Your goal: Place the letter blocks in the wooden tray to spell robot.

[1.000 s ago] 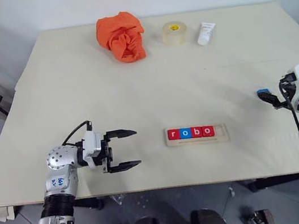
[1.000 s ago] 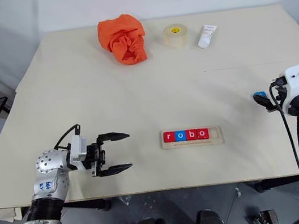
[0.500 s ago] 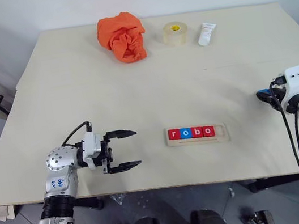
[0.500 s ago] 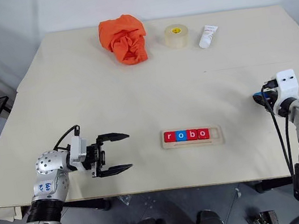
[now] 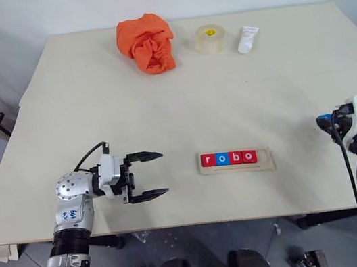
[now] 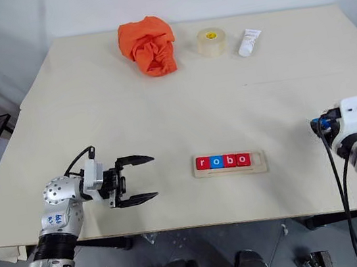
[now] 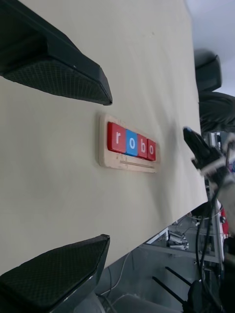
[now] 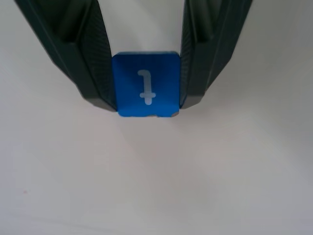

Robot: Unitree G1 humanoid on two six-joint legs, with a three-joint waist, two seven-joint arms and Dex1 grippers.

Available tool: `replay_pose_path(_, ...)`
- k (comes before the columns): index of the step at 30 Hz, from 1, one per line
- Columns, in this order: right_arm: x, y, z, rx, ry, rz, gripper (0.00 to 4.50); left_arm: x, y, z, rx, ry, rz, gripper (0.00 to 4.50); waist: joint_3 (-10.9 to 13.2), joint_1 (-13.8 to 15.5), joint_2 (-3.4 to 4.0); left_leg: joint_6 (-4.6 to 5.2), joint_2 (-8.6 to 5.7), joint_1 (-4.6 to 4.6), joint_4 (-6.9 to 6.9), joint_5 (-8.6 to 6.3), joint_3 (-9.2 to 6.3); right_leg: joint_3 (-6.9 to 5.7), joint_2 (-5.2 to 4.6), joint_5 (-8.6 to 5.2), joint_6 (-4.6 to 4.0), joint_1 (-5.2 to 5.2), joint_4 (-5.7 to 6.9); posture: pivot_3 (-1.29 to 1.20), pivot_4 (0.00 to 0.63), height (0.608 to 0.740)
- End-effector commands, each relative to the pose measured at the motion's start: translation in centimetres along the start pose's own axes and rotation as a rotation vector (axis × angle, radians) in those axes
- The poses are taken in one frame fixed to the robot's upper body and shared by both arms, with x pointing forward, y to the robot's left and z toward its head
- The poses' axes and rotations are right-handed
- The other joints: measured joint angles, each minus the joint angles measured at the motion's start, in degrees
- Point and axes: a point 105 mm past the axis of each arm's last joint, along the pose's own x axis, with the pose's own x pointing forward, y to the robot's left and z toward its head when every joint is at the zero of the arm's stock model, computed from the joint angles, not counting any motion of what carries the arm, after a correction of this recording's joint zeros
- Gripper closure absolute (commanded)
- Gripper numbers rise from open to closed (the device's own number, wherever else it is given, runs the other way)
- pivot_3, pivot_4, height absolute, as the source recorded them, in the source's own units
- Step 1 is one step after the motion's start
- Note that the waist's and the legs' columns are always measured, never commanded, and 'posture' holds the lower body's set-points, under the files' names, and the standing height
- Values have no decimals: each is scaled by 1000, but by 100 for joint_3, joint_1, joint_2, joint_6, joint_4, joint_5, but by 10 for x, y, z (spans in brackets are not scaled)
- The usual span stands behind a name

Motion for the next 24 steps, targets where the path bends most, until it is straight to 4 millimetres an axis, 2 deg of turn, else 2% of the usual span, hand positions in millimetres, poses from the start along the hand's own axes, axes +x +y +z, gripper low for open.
replay_pose_path(1, -20, 13, 16, -4, -44, -23, 3027, -1, 4, 7, 35, -10, -3, 0, 0, -16, 0, 1, -5, 0, 1, 1, 10, 10, -3, 0, 0, -2, -4, 0, 150, 740)
replay_pose_path(5, -28, 28, 4, 41, -16, -41, 3027, 2, 3, 6, 29, -15, -22, 0, 0, -21, 0, 2, -4, 12, 2, 2, 15, 23, 0, 0, 0, 2, -3, 0, 150, 740)
replay_pose_path(11, -24, 32, -5, 53, -12, -42, 3027, 6, 6, 6, 34, -20, -34, 0, 0, -18, 0, 3, -9, 12, 2, 2, 16, 27, -2, 0, 0, -5, 13, 0, 150, 740)
replay_pose_path(16, -25, 31, -1, 35, -30, -30, 1354, 5, 7, 6, 39, -17, -34, 0, 0, -23, 0, 3, -9, 12, 1, 2, 16, 27, -1, 0, 0, -8, 17, 0, 150, 740)
replay_pose_path(17, -26, 31, 0, 31, -34, -24, 895, 5, 7, 6, 39, -16, -33, 0, 0, -24, 0, 3, -9, 13, 1, 2, 16, 27, -1, 0, 0, -8, 17, 0, 150, 740)
replay_pose_path(20, -29, 29, 1, 15, -39, -11, 23, 4, 6, 6, 40, -16, -31, 0, 0, -16, 0, 3, -9, 12, 1, 2, 15, 27, -1, 0, 0, -8, 18, 0, 150, 740)
replay_pose_path(24, -35, 34, 4, -25, -31, 59, 23, 4, 5, 6, 41, -17, -27, 0, 0, -18, 0, 3, -9, 12, 1, 2, 15, 27, -2, 0, 0, -8, 19, 0, 150, 740)
